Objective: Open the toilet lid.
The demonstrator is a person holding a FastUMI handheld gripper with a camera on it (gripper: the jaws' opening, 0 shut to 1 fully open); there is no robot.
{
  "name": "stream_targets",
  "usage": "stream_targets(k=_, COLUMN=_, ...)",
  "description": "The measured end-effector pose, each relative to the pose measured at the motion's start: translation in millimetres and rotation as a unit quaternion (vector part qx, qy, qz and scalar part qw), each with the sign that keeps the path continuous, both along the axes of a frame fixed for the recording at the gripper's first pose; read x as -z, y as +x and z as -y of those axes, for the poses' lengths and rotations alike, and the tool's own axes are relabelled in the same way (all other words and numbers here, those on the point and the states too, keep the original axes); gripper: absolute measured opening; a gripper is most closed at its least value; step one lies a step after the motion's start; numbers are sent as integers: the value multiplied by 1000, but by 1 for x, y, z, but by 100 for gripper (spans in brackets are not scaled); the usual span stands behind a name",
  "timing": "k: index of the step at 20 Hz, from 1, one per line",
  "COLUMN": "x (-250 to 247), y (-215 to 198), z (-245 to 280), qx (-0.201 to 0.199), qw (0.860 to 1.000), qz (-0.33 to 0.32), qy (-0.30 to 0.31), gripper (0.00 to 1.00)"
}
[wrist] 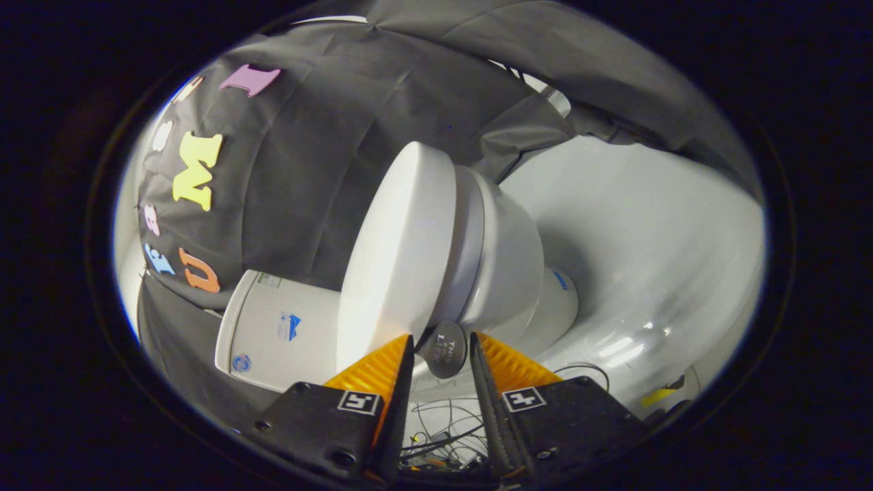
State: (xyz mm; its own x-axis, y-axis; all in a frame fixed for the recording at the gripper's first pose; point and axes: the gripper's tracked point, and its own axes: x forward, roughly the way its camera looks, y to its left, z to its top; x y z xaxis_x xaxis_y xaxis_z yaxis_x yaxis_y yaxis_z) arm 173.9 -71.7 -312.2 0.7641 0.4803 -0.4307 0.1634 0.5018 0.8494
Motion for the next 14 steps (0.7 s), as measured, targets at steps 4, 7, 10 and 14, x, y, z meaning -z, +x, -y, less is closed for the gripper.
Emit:
stream_targets(k=4, x=4, y=2, z=-1, qx=3, qw=1000, qz=-3, qy=14, gripper=32)
stream_targets(k=7, x=1, y=3, z=1, qx=9, qw=999, qz=-7, qy=40, gripper=23)
stream_targets(k=10, x=-5, y=5, z=2, qx=25, qw=996, qz=-16, qy=90, gripper=10)
stream_targets(k=14, x=-7, y=5, z=-1, qx=32, qw=997, qz=-21, qy=71, gripper=5)
